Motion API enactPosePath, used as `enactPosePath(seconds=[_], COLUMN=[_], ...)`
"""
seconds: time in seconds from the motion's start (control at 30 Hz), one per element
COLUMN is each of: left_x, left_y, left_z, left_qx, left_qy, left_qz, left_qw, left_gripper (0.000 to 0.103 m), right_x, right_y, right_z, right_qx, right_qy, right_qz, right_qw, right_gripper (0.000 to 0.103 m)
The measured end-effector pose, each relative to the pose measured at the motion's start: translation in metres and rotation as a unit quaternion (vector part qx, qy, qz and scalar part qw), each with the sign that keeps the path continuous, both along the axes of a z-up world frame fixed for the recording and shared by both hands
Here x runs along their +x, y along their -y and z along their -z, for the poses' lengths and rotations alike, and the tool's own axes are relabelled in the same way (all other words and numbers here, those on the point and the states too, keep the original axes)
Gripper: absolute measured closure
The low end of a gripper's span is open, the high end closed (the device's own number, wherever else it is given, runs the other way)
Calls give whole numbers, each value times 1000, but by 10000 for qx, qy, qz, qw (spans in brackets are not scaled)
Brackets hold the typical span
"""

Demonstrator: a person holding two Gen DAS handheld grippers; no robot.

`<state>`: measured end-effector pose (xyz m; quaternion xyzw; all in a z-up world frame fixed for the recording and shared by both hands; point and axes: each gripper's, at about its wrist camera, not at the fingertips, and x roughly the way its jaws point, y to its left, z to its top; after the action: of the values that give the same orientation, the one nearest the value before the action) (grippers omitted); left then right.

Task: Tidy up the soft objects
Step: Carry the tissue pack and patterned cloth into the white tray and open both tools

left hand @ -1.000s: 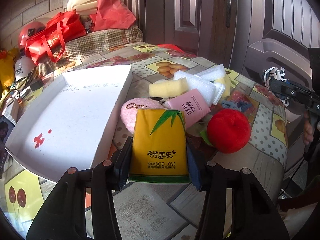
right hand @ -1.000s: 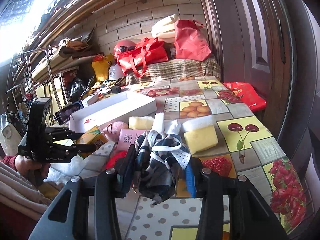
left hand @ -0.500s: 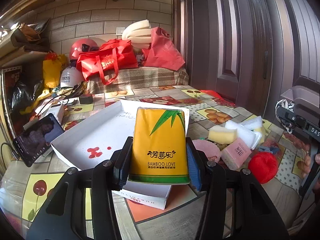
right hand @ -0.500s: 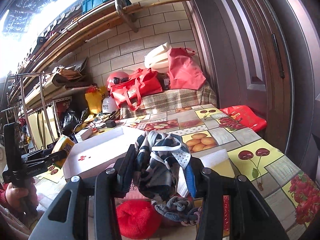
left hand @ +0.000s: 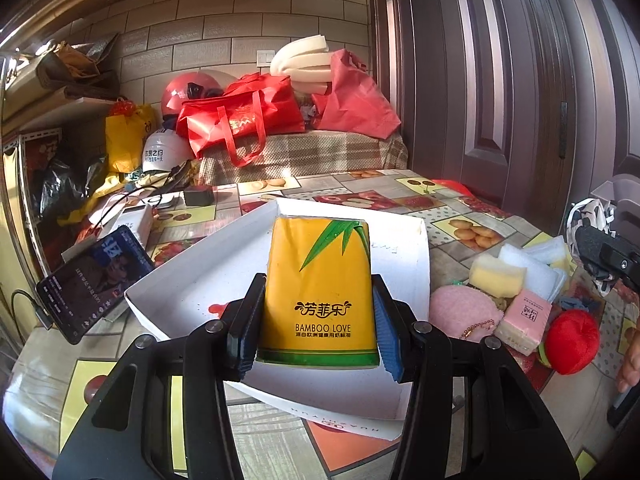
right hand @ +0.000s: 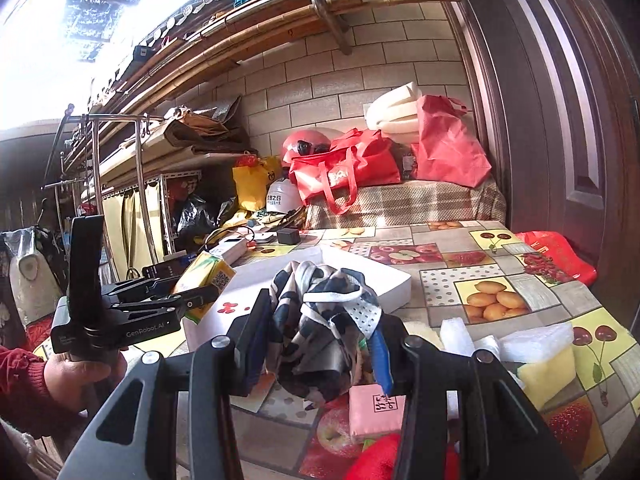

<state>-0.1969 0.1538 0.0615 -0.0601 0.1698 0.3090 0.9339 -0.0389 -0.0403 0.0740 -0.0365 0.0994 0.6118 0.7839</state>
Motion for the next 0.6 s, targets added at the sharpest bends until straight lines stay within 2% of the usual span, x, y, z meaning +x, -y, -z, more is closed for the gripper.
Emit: enactPosePath(seconds=[0.33, 0.6], left_x=[8, 15], left_y=[-35, -71], left_z=[0, 2], left_qx=[129, -144], left_qy=[5, 32], left_qz=[-351, -623], left_qw=[9993, 9979], left_gripper=[54, 54], right_x=[-26, -26], right_y=[-53, -101], right_z=[5, 14], right_qx=[-317, -487], right_qy=[84, 19], right_qz=[-440, -298], right_qw=[9985, 9984], right_gripper=[60, 60])
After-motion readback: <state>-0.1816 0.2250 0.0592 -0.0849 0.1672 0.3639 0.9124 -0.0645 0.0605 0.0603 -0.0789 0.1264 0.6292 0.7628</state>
